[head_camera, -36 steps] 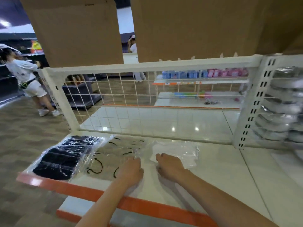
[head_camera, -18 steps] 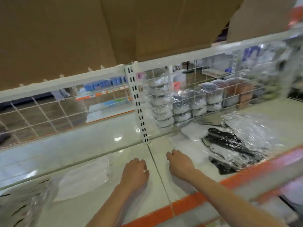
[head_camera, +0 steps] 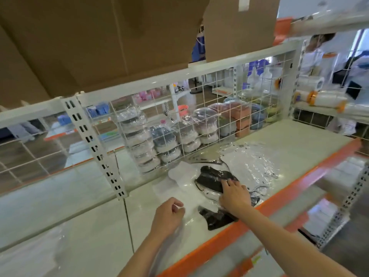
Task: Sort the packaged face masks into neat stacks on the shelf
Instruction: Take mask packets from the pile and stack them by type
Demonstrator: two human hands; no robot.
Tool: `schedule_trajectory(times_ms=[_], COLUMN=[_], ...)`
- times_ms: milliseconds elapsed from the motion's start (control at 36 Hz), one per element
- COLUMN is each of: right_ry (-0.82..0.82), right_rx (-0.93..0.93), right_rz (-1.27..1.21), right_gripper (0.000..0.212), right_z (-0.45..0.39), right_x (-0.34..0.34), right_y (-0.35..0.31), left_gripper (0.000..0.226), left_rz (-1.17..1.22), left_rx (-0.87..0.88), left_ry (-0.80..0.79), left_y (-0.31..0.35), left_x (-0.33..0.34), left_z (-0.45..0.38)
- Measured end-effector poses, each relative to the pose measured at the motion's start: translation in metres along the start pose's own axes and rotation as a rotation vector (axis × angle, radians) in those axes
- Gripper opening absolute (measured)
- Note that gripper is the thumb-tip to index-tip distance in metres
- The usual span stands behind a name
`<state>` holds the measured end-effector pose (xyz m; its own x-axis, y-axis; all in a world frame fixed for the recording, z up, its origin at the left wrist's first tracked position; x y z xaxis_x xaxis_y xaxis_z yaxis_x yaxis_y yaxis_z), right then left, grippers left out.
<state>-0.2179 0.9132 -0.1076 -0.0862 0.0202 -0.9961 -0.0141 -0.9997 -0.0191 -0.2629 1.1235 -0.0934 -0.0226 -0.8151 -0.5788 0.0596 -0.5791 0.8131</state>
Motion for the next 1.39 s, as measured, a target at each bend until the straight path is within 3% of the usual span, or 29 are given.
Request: schedule_trajectory(times_ms=[167, 250, 333, 417, 528, 611, 667, 861, 1111, 1167, 1306, 1389], right_ry=[0.120, 0.167, 0.048, 0.049, 0.105, -0.014, -0.050, 0.005, 0.207, 0.212, -0.116, -0.255], right_rx=[-0.125, -0.216, -0.442, -0.524, -0.304, -0.160, -0.129, -0.181, -0.229, -0.263, -0.199, -0.049], right_rz=[0.140, -0.079, -0.428, -0.531, -0.420, -0.125, -0.059, 0.036, -0.257, -0.477, -1.745, -2.025], right_gripper=[0.028, 0.029, 0.030, 0.028, 0.042, 0.061, 0.067, 0.044, 0.038, 0.038, 0.028, 0.016], right_z=[-0.003, 0.005, 0.025, 0.032, 0.010, -0.004, -0.007, -0.007, -0.006, -0.001, 0.014, 0.020], right_x=[-0.022, -0.037, -0.040, -0.043, -0.028, 0.004, 0.015, 0.008, -0.033, -0.046, -0.056, -0.040], right_y=[-0.017, -0.038, -0.074, -0.080, -0.042, -0.014, -0.003, -0.011, -0.018, -0.024, -0.037, -0.044], left_gripper=[0.013, 0.022, 0.029, 0.028, 0.028, 0.025, 0.022, 0.031, 0.025, 0.025, 0.024, 0.038], left_rz=[0.203, 0.569, 1.022, 1.185, 1.141, 1.108, 1.129, 1.007, 0.904, 0.920, 1.099, 1.220], left_rx=[-0.097, -0.208, -0.259, -0.300, -0.377, -0.397, -0.408, -0.385, -0.358, -0.382, -0.458, -0.411], left_ry=[0.002, 0.001, -0.018, 0.116, 0.219, 0.188, 0.185, 0.139, 0.130, 0.152, 0.152, 0.155], left_y=[0.001, 0.004, 0.014, 0.006, -0.011, -0.013, -0.015, -0.014, -0.003, -0.008, -0.015, -0.009], left_x=[0.024, 0.040, 0.053, 0.046, 0.033, 0.027, 0.023, 0.014, 0.002, 0.001, 0.010, 0.013], left_z=[-0.001, -0.004, -0.004, -0.005, -0.003, 0.002, 0.005, 0.007, 0.006, 0.006, 0.011, 0.013])
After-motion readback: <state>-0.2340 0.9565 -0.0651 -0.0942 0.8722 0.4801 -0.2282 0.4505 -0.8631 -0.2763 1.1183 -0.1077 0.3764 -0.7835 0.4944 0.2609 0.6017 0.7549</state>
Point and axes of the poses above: each hand's wrist, its own z-axis away from the middle knuckle, its own x-axis out of the palm, y = z × x, the point moved 9 cm from there along -z, towards the middle knuckle, and after that the axes turned 9 degrees about z, right-handed, at the moved point
